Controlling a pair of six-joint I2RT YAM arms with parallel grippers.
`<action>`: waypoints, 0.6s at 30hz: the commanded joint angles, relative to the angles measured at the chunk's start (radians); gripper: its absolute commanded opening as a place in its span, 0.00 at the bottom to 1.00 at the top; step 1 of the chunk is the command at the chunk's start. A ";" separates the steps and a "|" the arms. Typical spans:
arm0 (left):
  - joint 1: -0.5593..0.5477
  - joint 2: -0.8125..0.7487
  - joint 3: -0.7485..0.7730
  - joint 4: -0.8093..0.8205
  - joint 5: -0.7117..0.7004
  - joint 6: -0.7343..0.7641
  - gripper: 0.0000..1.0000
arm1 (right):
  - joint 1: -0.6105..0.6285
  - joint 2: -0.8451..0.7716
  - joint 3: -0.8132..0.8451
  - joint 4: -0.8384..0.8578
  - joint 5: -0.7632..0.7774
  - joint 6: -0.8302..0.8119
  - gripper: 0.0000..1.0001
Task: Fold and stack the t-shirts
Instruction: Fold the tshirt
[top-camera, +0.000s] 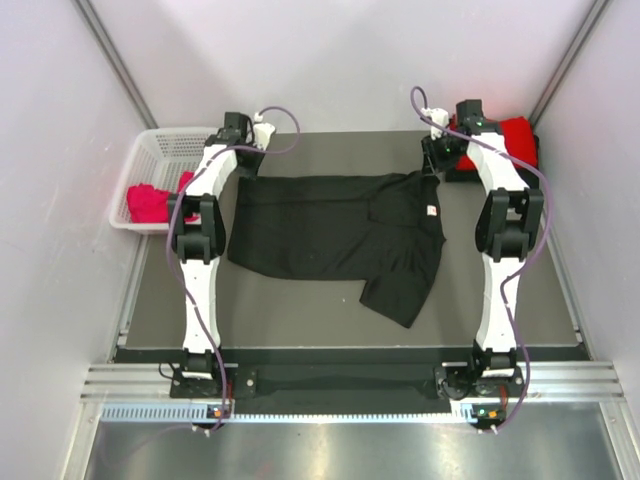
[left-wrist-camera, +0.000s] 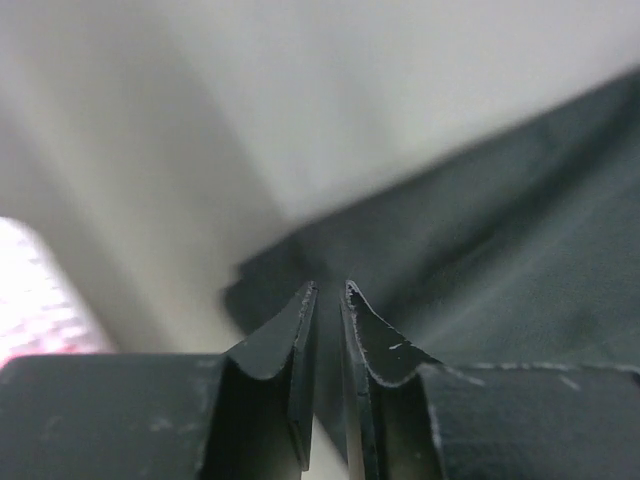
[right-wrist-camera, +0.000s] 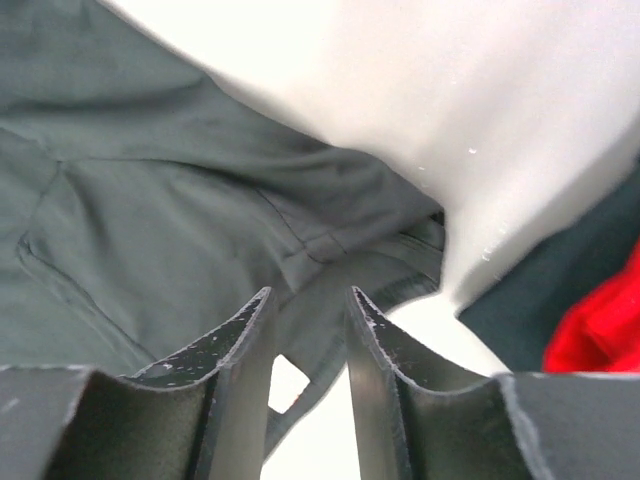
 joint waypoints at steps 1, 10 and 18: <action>0.014 0.042 0.024 -0.057 0.083 -0.094 0.20 | -0.007 0.040 0.034 0.003 -0.066 0.037 0.35; 0.014 0.088 0.022 -0.051 0.056 -0.090 0.19 | -0.001 0.090 0.041 0.018 -0.048 0.053 0.35; 0.014 0.087 0.012 -0.045 0.030 -0.077 0.18 | 0.013 0.124 0.063 0.037 -0.033 0.062 0.09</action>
